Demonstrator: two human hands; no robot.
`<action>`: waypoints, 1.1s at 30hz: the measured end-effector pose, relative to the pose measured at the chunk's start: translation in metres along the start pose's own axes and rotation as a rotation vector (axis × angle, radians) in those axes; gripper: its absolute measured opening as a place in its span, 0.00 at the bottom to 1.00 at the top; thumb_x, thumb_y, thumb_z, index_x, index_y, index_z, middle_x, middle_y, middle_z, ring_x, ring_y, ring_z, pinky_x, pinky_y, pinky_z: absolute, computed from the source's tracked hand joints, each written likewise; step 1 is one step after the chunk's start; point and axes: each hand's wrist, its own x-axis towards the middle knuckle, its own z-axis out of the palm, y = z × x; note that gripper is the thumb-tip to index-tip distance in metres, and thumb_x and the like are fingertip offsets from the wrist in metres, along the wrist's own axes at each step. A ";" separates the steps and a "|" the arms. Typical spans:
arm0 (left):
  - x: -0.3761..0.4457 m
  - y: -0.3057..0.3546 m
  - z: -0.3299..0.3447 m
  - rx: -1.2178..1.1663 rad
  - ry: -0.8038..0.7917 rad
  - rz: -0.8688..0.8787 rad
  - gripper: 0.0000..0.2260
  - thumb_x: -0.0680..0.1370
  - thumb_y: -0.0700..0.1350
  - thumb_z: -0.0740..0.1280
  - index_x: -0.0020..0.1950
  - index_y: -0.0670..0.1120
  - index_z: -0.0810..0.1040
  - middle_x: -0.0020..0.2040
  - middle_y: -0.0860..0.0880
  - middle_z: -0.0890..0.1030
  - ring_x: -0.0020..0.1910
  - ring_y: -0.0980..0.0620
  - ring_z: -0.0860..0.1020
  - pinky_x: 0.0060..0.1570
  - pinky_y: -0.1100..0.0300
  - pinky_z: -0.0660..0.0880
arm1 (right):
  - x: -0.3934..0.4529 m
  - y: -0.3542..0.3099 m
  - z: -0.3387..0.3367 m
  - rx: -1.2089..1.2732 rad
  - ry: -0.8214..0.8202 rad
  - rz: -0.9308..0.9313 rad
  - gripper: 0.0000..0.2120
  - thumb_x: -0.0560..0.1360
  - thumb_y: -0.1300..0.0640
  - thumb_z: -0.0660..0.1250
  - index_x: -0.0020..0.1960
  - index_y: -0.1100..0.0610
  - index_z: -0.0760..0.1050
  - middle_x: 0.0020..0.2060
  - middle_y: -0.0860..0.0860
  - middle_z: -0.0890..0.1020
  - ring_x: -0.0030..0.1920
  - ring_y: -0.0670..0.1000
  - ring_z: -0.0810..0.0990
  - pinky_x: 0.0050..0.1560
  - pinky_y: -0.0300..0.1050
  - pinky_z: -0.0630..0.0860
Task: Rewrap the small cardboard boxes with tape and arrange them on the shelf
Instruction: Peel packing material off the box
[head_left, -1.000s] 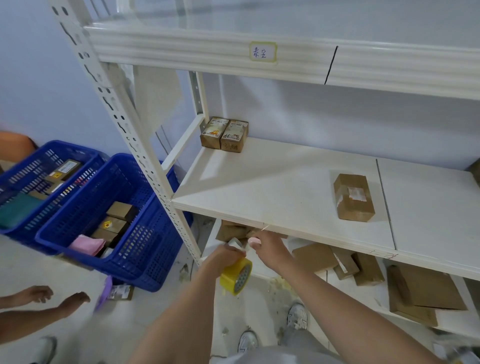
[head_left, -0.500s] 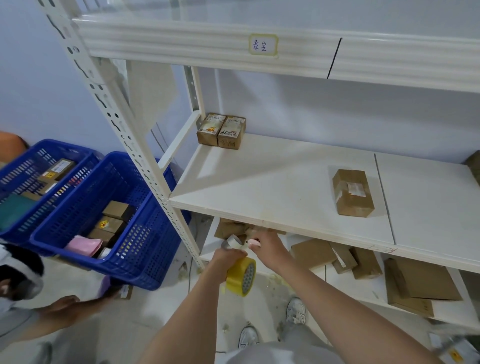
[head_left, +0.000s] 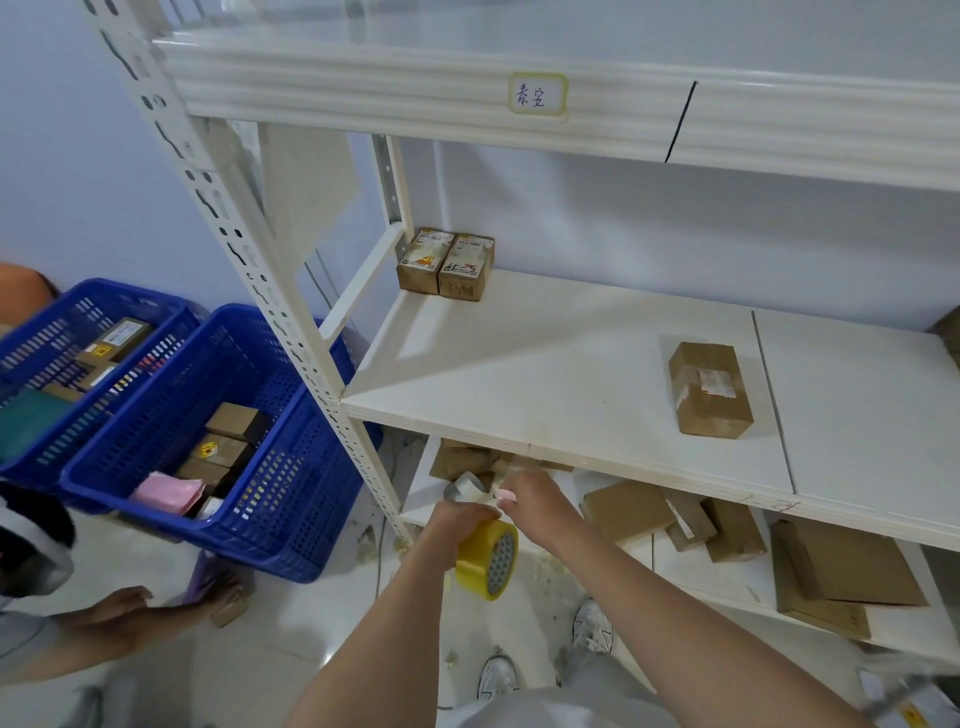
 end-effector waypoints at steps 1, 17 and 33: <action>0.001 0.000 0.000 0.002 0.000 -0.007 0.33 0.65 0.56 0.80 0.65 0.47 0.73 0.53 0.44 0.81 0.51 0.43 0.81 0.56 0.45 0.80 | 0.000 0.000 0.000 -0.026 -0.004 -0.001 0.22 0.78 0.59 0.64 0.28 0.50 0.60 0.29 0.47 0.65 0.32 0.48 0.66 0.31 0.41 0.60; 0.007 -0.014 -0.015 -0.003 0.100 -0.038 0.25 0.71 0.50 0.79 0.59 0.43 0.70 0.55 0.43 0.76 0.57 0.42 0.77 0.61 0.45 0.77 | -0.018 0.030 0.000 0.041 0.002 0.126 0.13 0.80 0.57 0.64 0.38 0.58 0.76 0.40 0.54 0.78 0.42 0.54 0.76 0.39 0.45 0.69; -0.049 0.117 -0.049 -0.239 -0.053 0.489 0.02 0.74 0.44 0.77 0.44 0.46 0.88 0.51 0.43 0.85 0.48 0.41 0.82 0.43 0.51 0.82 | -0.020 0.060 -0.092 0.355 0.666 0.169 0.07 0.79 0.60 0.67 0.54 0.58 0.82 0.47 0.52 0.83 0.45 0.50 0.78 0.42 0.34 0.69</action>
